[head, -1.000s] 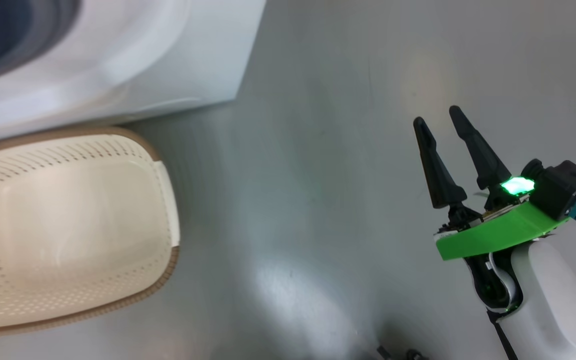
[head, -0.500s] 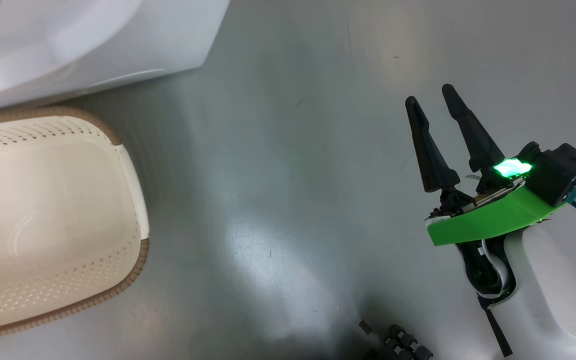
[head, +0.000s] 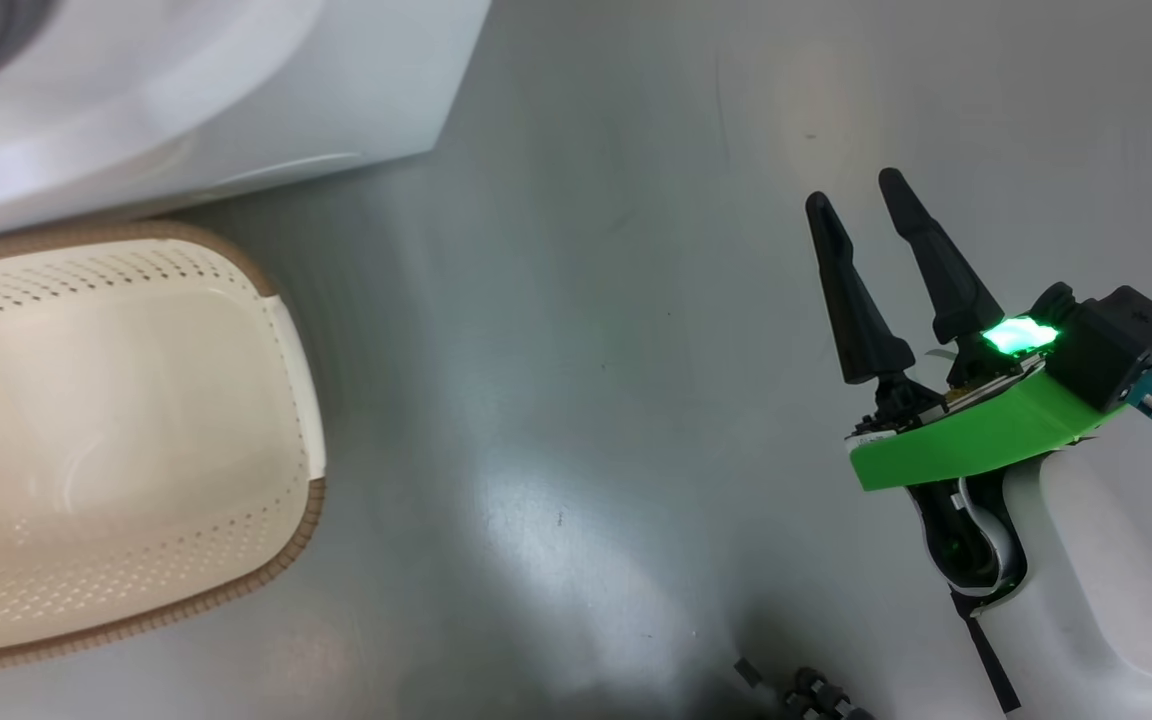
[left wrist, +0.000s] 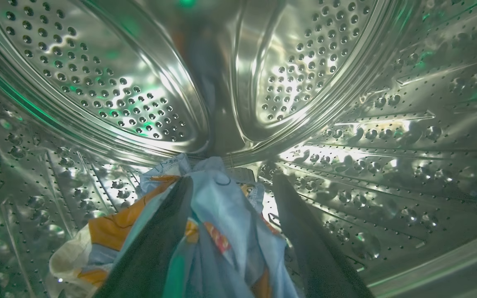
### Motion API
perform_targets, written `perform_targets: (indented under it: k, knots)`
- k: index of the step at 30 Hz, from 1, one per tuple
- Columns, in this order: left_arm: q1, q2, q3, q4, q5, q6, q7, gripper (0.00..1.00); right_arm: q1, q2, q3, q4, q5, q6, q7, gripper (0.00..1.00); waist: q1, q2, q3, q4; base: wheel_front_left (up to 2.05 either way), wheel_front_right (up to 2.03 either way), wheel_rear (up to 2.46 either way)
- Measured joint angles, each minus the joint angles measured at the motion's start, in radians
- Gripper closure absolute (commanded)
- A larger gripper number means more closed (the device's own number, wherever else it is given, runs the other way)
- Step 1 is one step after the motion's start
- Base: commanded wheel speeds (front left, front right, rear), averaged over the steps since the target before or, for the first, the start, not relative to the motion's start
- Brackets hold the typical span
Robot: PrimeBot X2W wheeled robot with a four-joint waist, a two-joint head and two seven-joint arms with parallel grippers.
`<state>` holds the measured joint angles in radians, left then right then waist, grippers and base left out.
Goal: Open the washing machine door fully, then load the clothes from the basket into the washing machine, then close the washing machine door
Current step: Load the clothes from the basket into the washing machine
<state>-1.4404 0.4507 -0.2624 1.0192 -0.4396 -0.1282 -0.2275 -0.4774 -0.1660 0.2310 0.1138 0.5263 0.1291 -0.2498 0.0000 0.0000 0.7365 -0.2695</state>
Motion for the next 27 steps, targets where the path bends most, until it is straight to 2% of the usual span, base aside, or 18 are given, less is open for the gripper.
perform_targets:
  k: [9, 17, 20, 27]
  knots:
    - [0.088, -0.002, -0.032, -0.040, -0.038, 0.000, -0.002, 0.00, 0.000, -0.002, -0.007, 0.002, 0.000, 0.000, 0.000, 0.00, 0.0001, 0.0000, -0.040, 0.028, 0.00, 0.00, 0.00]
    - [0.247, 0.002, -0.018, -0.198, -0.086, 0.003, -0.020, 0.00, 0.006, -0.006, -0.012, 0.005, 0.000, 0.000, 0.000, 0.00, 0.0000, 0.0000, -0.079, 0.060, 0.00, 0.00, 0.00]
    - [0.332, 0.007, -0.002, -0.295, -0.097, 0.028, -0.021, 0.00, 0.012, -0.008, -0.014, 0.006, 0.000, 0.000, 0.000, 0.00, 0.0000, 0.0000, -0.092, 0.073, 0.00, 0.00, 0.00]
    - [0.640, 0.025, 0.034, -0.645, -0.130, 0.129, -0.024, 0.00, 0.029, -0.017, -0.014, 0.007, 0.000, 0.000, 0.000, 0.00, 0.0000, 0.0000, -0.122, 0.098, 0.00, 0.00, 0.00]
